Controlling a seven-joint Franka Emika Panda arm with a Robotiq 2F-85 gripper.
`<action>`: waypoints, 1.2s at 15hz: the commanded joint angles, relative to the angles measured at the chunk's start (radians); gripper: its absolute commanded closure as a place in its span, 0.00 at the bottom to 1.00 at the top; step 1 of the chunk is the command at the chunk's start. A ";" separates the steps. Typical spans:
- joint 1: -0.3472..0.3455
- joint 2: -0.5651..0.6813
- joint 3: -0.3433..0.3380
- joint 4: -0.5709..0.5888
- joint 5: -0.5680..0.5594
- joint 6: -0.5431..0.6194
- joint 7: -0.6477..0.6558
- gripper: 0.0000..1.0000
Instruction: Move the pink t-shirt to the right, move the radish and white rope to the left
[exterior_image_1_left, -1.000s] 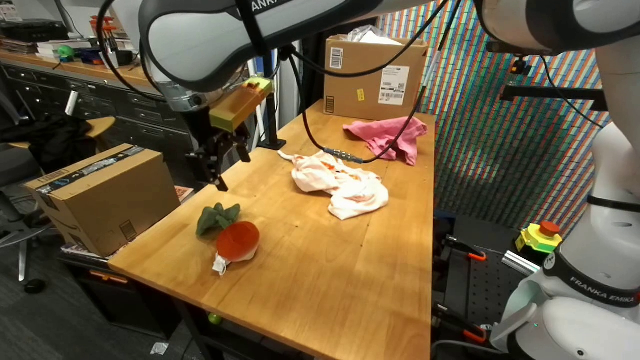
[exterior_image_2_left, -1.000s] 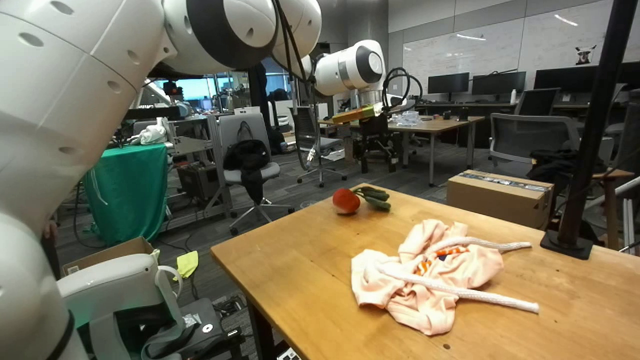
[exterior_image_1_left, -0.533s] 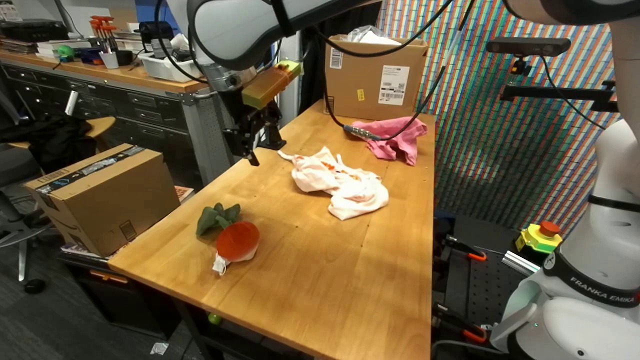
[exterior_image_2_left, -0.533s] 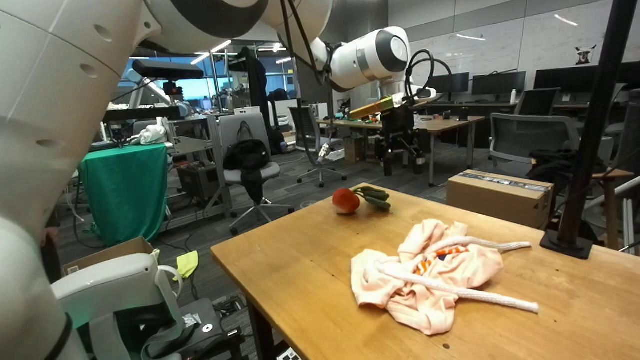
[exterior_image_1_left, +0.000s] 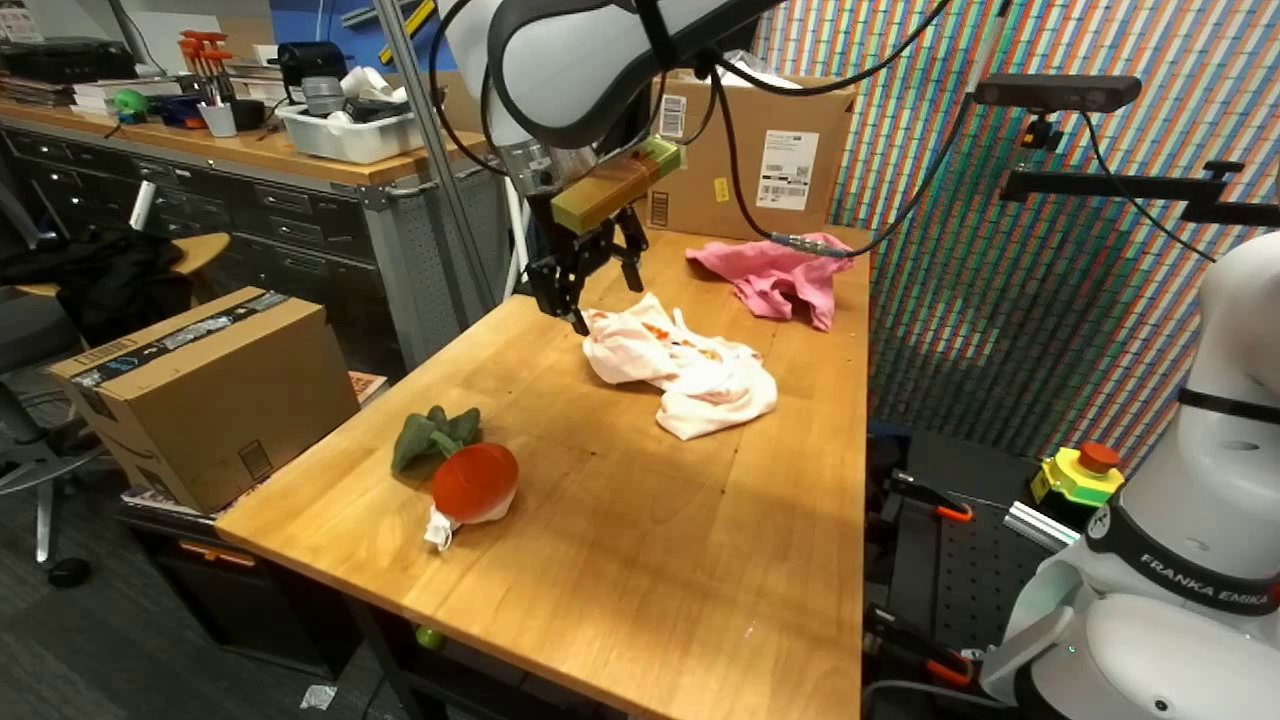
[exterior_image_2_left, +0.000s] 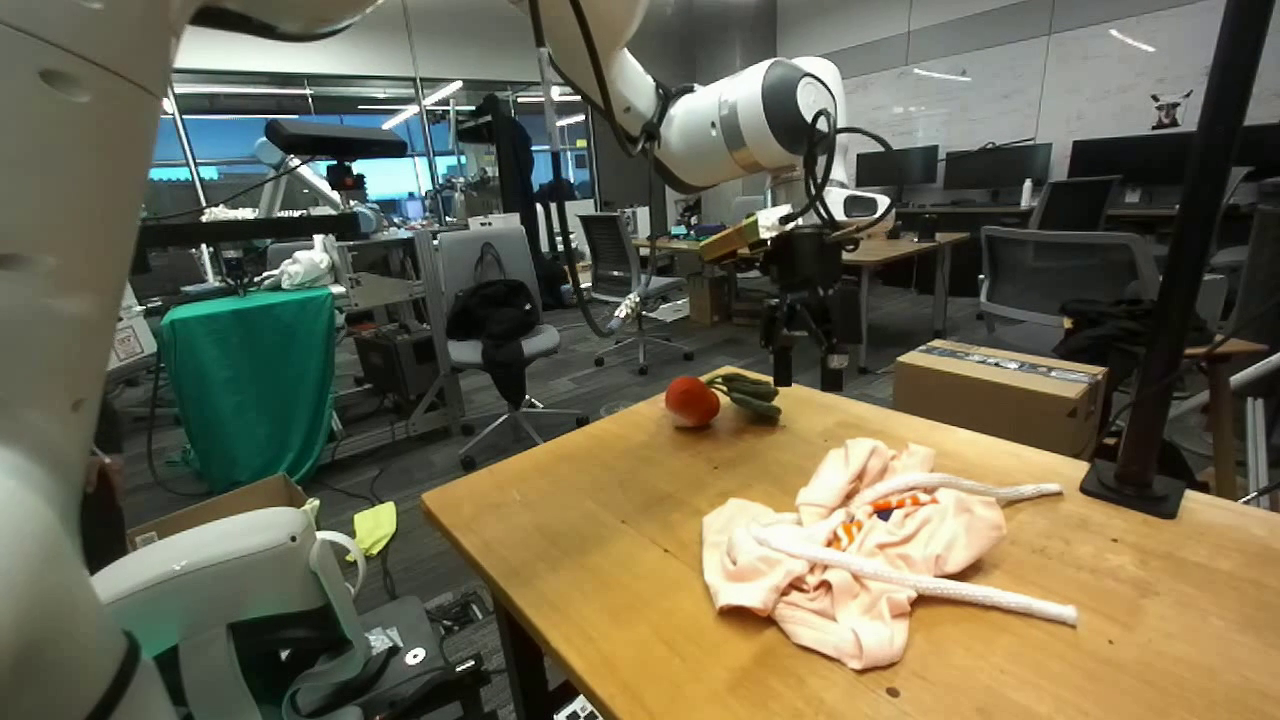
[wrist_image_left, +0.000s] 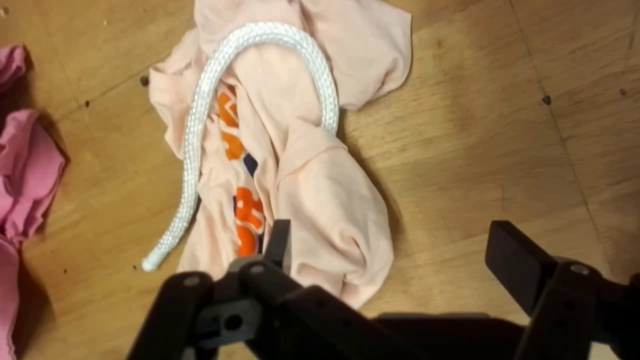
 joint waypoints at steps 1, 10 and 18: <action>-0.019 -0.138 -0.002 -0.199 0.037 0.085 0.117 0.00; -0.054 -0.280 0.020 -0.448 0.041 0.223 0.175 0.00; -0.071 -0.343 0.041 -0.580 0.066 0.320 -0.028 0.00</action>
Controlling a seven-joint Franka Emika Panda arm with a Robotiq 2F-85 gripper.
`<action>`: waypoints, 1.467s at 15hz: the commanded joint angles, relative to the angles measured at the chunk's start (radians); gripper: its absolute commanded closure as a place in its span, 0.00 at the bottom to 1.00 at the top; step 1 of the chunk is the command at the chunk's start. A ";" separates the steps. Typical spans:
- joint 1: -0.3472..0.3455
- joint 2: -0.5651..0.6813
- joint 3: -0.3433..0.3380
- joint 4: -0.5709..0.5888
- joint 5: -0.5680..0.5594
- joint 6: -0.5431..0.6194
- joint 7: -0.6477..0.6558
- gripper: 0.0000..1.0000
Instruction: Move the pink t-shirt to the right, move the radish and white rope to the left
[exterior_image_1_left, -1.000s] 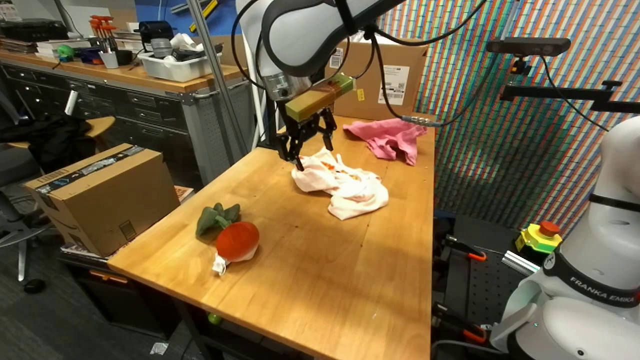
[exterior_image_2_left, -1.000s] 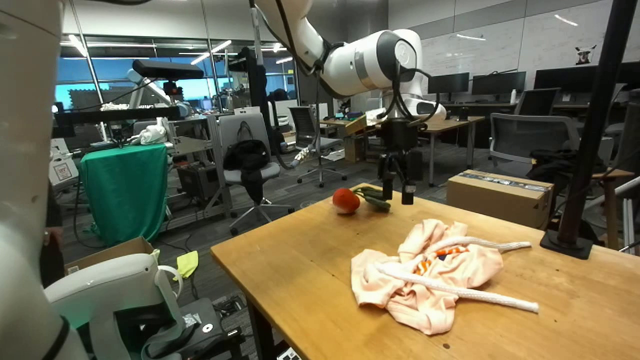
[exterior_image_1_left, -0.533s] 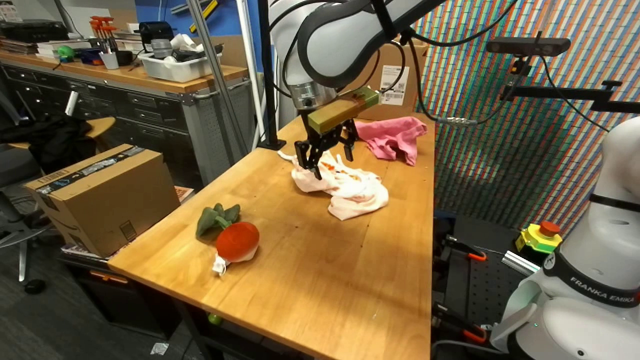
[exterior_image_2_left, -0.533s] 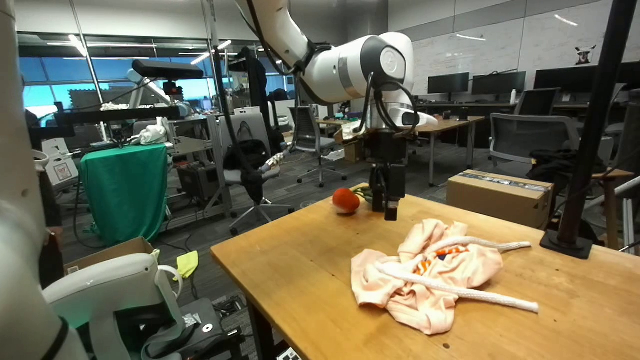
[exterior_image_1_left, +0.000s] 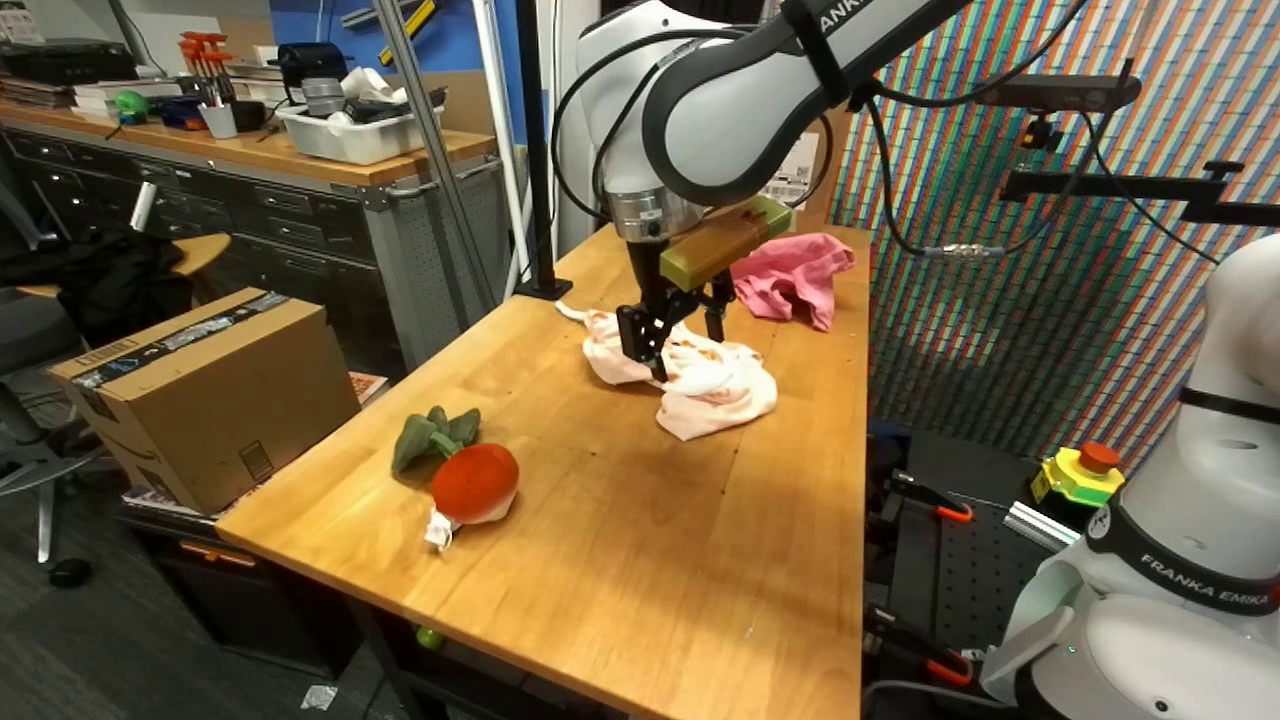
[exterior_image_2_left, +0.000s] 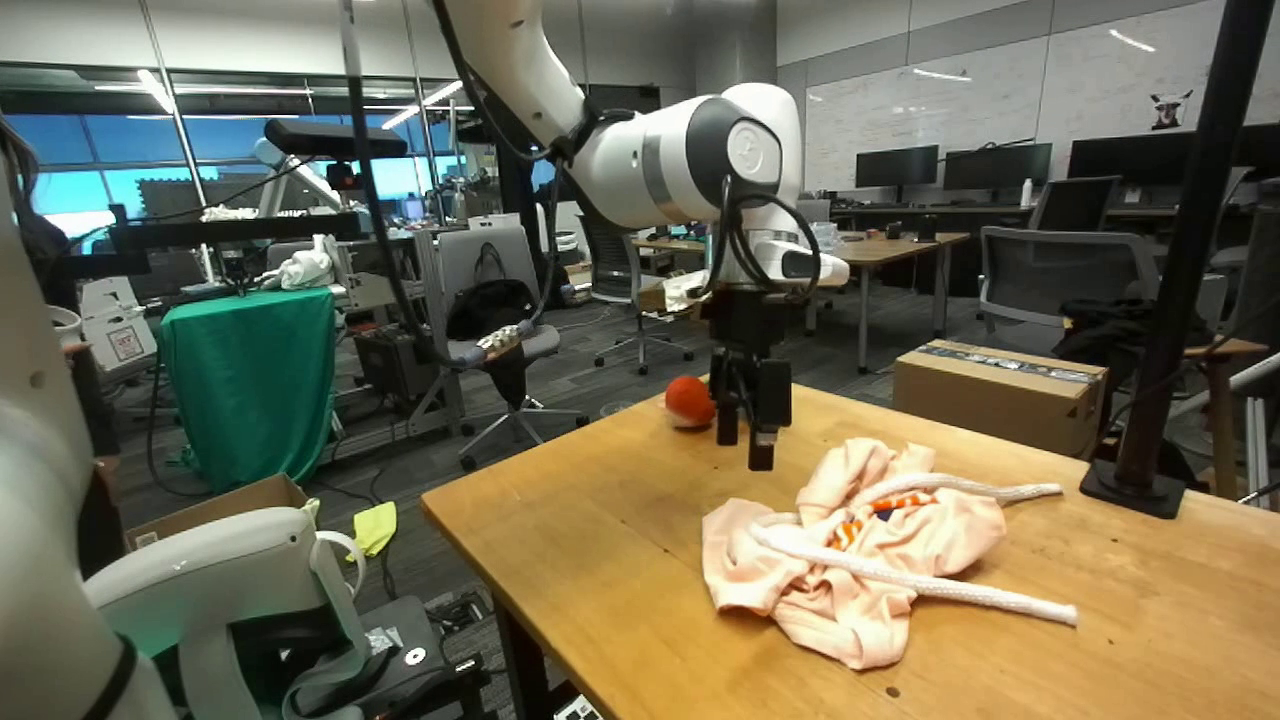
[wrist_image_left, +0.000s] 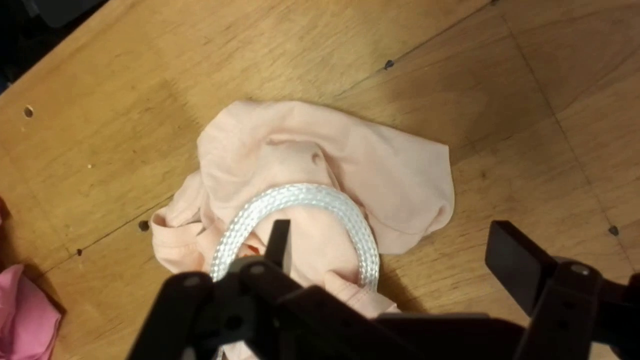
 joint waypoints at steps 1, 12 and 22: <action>-0.029 -0.064 0.027 -0.080 0.015 0.052 -0.168 0.00; -0.046 -0.103 0.050 -0.129 0.011 0.033 -0.719 0.00; -0.047 -0.071 0.061 -0.163 -0.012 0.071 -0.890 0.00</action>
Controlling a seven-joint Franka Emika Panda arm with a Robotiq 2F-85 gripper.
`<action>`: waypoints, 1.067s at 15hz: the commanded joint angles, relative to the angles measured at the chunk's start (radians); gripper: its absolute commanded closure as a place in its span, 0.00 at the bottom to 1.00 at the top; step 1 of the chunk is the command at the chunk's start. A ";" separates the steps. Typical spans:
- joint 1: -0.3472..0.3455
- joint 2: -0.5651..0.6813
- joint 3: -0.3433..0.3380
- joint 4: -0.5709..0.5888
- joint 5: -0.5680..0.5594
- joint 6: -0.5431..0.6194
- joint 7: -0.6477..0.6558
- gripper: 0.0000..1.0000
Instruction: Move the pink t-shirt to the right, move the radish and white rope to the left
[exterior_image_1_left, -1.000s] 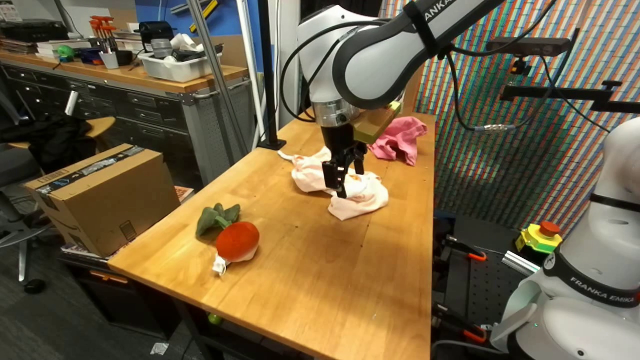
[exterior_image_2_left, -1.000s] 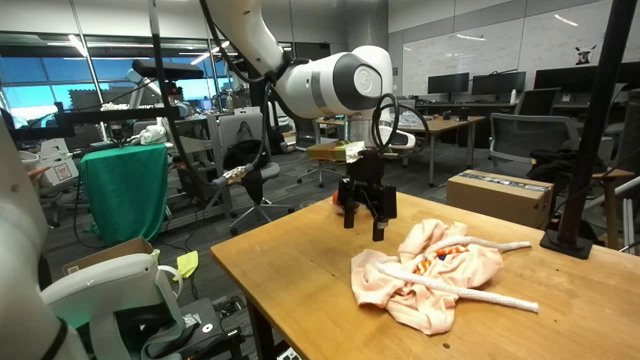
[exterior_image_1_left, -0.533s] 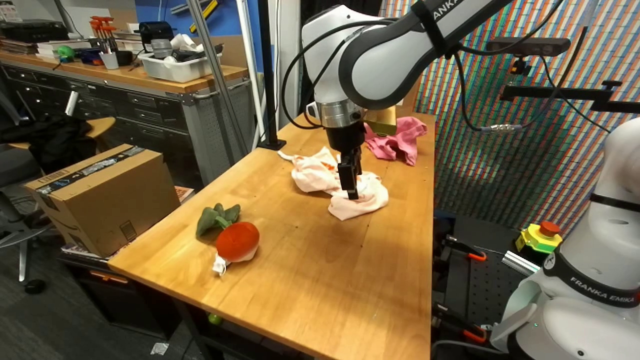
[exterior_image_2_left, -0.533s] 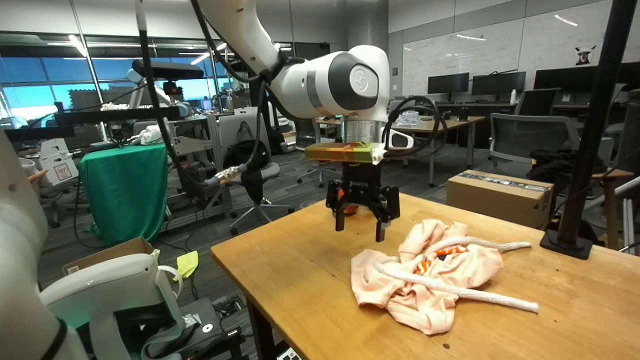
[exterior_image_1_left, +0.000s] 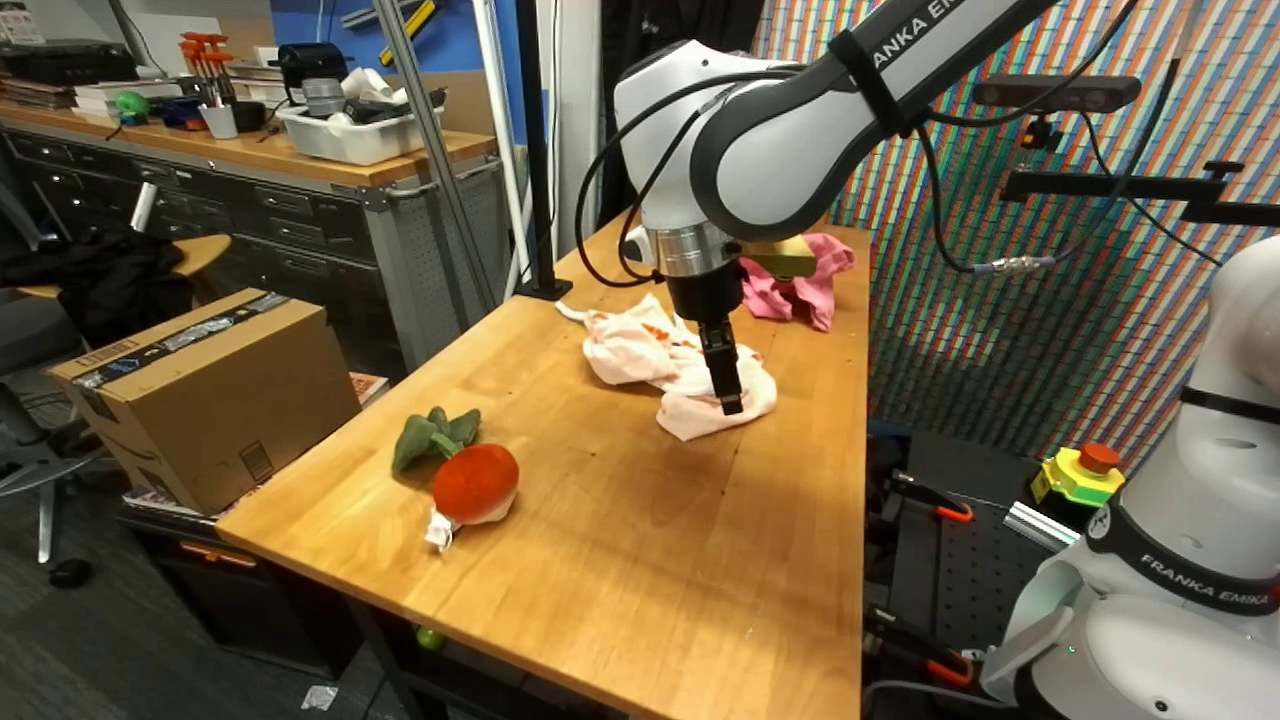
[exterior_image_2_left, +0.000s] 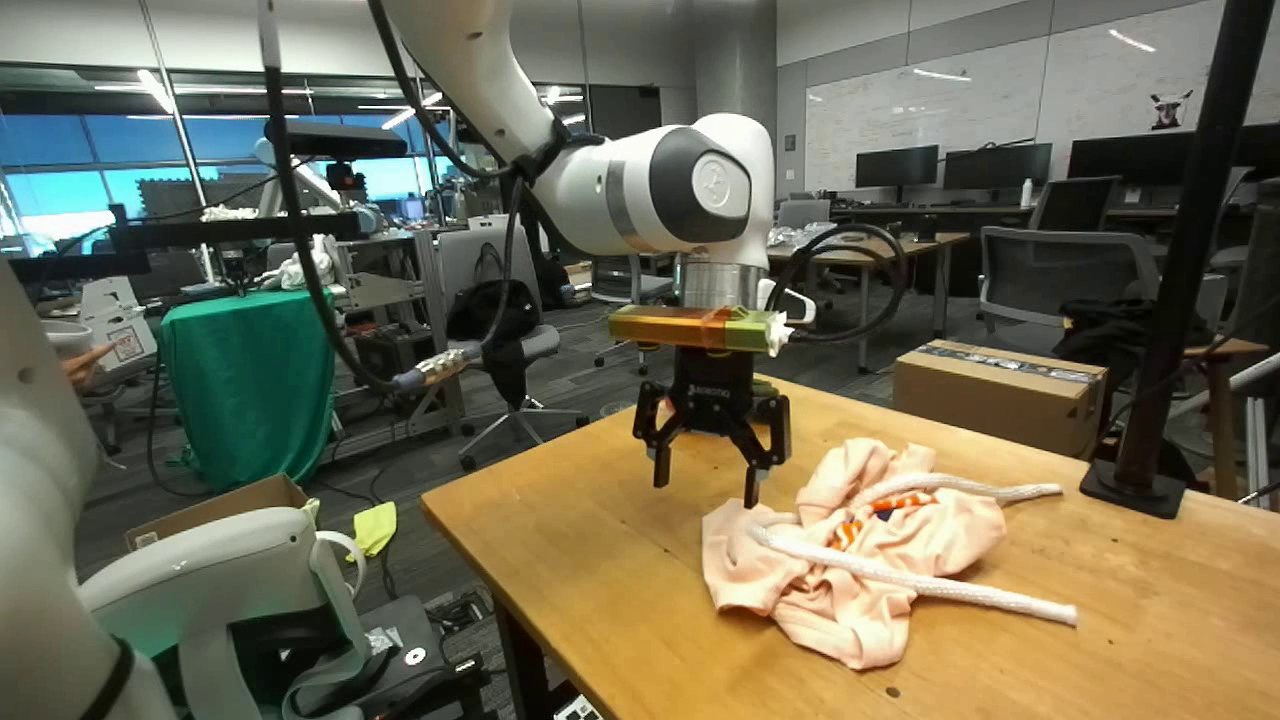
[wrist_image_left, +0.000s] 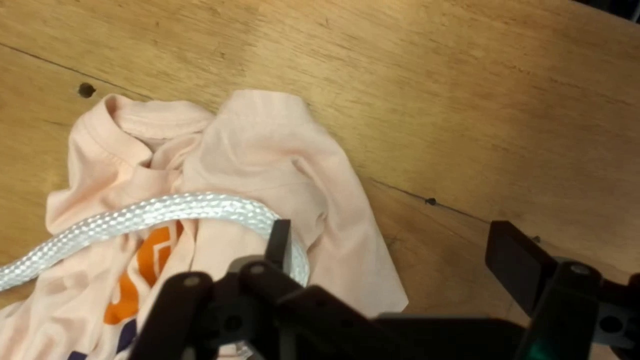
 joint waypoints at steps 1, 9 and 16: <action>-0.013 -0.003 0.023 -0.010 -0.027 0.045 -0.014 0.00; -0.018 0.039 0.026 0.009 -0.084 0.127 -0.025 0.00; -0.030 0.096 0.022 0.031 -0.102 0.150 -0.053 0.00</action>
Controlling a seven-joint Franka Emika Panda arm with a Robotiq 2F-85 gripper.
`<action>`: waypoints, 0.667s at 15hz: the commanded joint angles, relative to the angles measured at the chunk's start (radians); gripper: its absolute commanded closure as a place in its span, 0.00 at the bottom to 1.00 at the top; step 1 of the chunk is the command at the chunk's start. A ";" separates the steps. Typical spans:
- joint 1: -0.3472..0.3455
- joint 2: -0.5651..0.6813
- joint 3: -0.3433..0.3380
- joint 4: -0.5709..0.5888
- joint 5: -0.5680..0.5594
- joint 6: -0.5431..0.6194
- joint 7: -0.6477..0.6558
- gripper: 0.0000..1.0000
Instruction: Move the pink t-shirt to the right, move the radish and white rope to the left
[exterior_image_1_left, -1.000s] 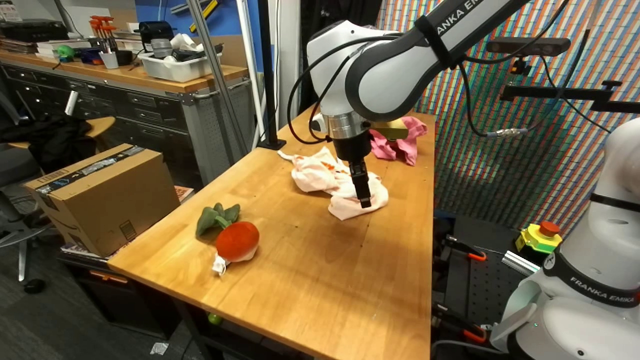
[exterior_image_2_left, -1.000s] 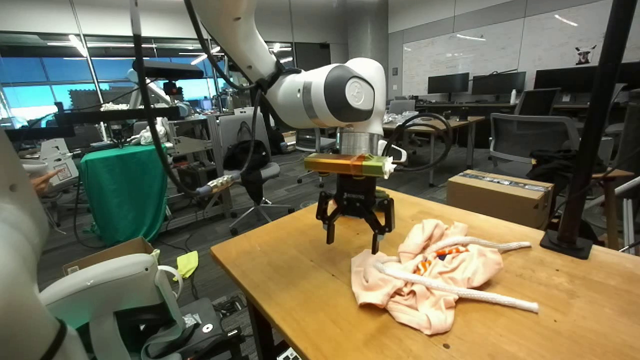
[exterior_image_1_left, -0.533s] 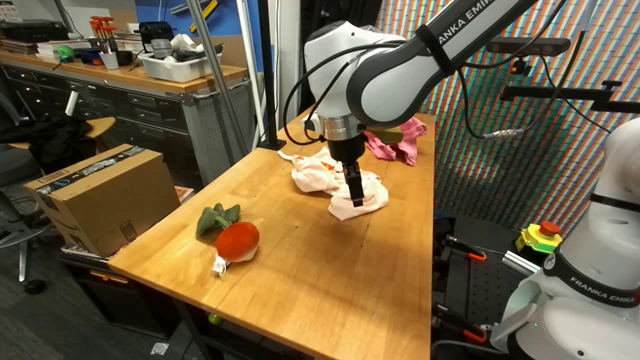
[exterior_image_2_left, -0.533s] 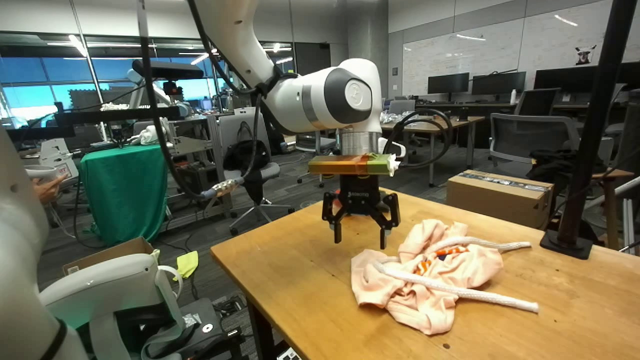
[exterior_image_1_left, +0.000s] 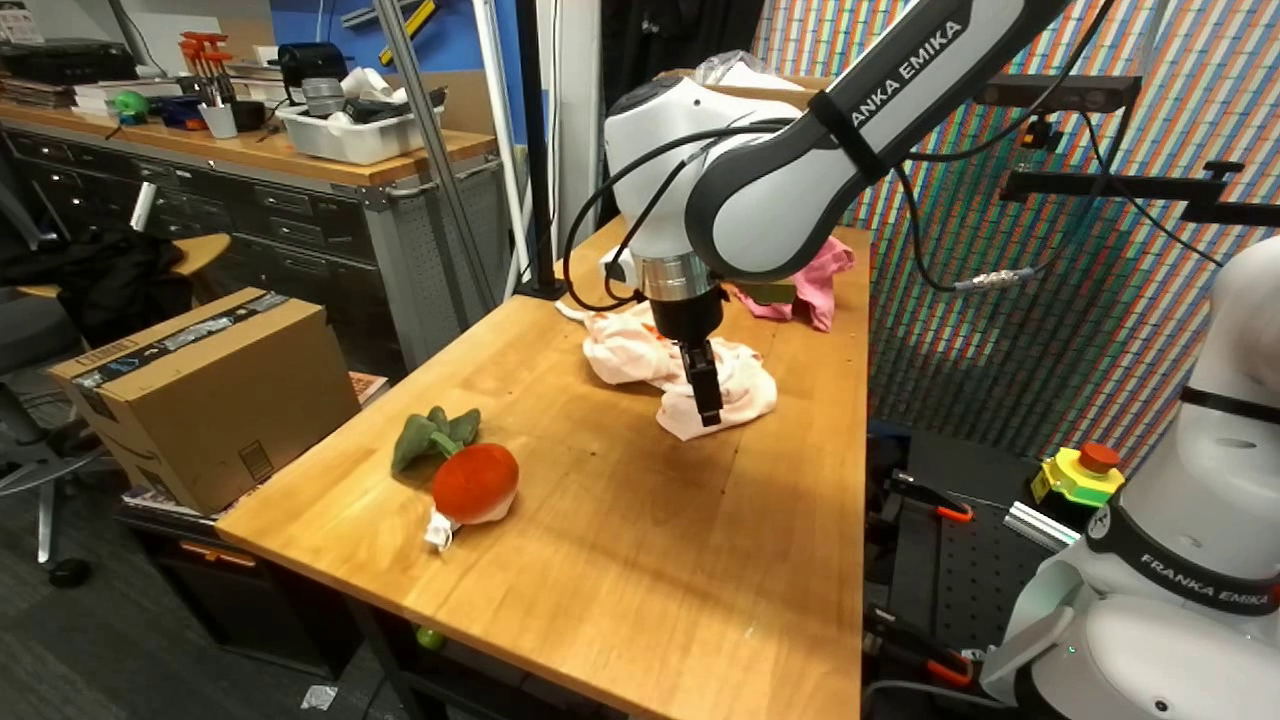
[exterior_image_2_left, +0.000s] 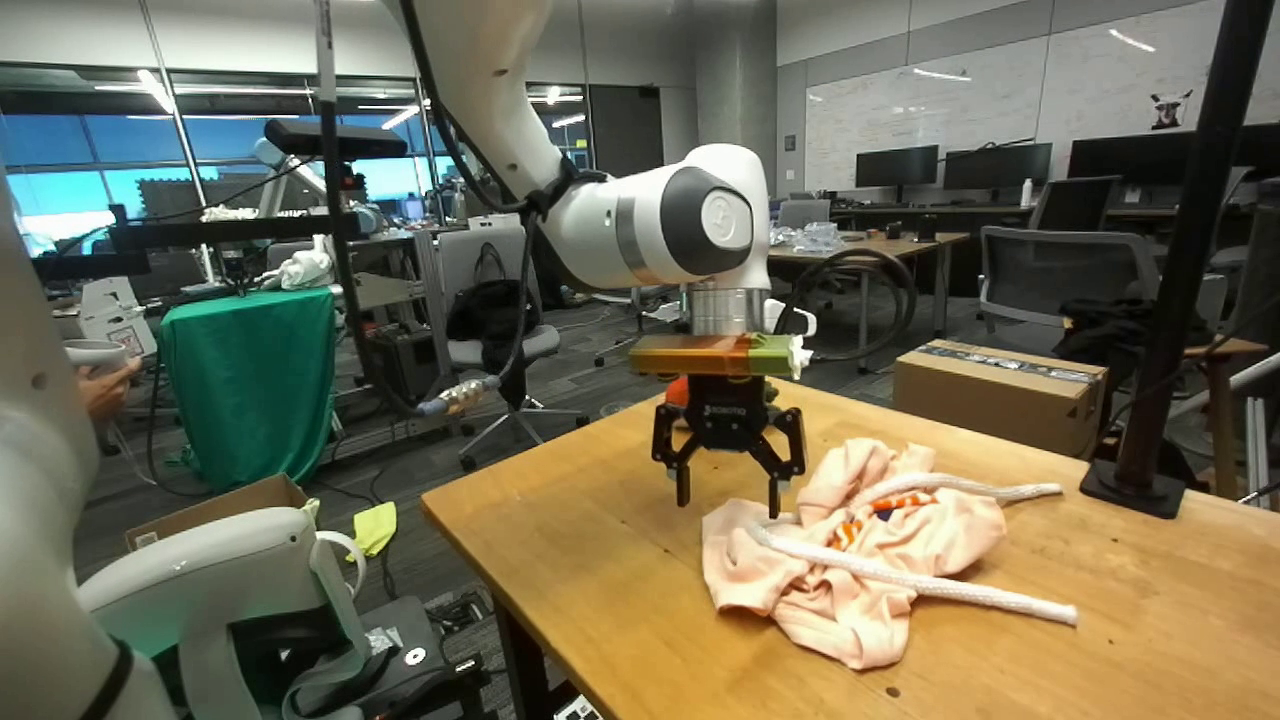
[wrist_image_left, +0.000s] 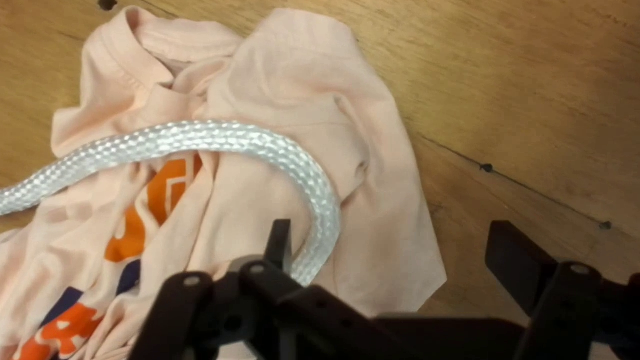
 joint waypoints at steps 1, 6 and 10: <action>-0.022 0.028 0.006 0.030 -0.025 0.013 -0.031 0.00; -0.038 0.049 0.004 0.056 -0.034 0.014 -0.051 0.00; -0.048 0.063 0.004 0.070 -0.028 0.014 -0.067 0.00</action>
